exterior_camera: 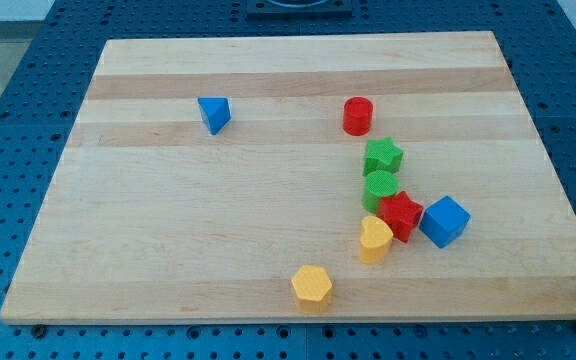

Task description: Push the yellow hexagon towards up

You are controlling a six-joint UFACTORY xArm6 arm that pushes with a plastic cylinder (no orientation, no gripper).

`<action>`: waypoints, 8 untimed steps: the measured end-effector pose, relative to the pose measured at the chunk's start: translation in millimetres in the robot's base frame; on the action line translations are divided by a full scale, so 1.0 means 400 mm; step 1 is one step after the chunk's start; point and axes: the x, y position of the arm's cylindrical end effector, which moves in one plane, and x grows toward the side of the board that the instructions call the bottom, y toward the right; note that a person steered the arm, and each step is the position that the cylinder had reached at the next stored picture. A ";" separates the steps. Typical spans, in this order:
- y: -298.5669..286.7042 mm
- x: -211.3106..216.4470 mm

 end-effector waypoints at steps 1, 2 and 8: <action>-0.187 0.000; -0.352 -0.001; -0.929 -0.179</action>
